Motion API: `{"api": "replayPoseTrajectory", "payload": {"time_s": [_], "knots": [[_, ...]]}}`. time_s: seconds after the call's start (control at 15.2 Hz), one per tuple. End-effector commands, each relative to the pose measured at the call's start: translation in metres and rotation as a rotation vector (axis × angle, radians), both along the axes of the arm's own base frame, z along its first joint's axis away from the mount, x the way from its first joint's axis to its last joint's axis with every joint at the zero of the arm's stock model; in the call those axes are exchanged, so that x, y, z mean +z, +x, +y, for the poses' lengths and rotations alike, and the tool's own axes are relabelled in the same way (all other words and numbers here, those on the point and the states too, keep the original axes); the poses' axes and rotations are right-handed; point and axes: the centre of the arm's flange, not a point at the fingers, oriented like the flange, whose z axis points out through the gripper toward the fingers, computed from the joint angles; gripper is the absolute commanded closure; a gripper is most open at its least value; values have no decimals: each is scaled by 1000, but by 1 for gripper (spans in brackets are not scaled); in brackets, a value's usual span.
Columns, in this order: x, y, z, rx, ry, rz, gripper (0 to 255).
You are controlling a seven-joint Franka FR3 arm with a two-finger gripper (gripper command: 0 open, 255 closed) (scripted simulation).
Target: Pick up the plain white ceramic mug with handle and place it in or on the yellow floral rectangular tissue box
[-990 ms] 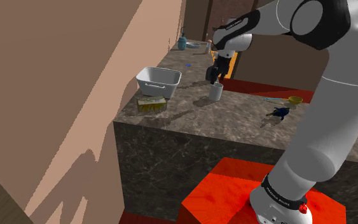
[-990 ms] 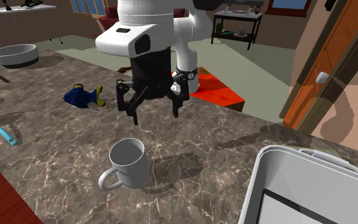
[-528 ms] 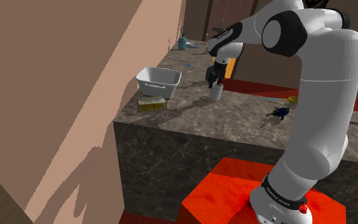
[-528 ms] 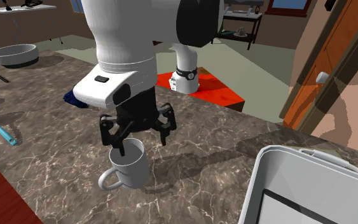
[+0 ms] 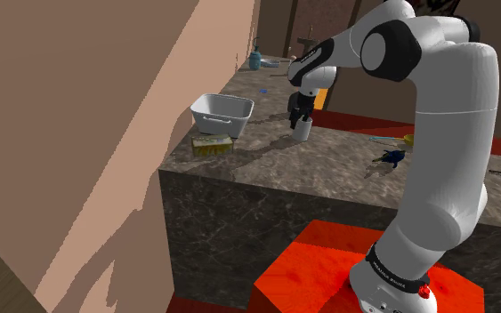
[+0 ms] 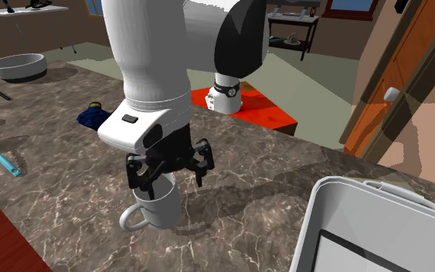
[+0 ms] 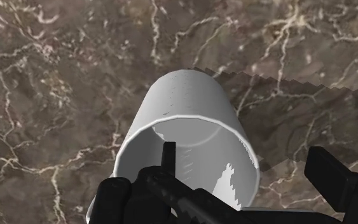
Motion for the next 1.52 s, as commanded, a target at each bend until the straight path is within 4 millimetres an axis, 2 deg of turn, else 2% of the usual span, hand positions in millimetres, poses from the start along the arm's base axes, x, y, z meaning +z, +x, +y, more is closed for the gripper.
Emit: {"api": "replayPoseTrajectory", "payload": {"time_s": [0.0, 0.26, 0.33, 0.92, 1.45], "knots": [[0, 0, 0, 0, 0, 0, 0], [0, 0, 0, 0, 0, 0, 0], [0, 0, 0, 0, 0, 0, 255], [0, 0, 0, 0, 0, 0, 255], [42, 0, 0, 0, 0, 0, 255]]}}
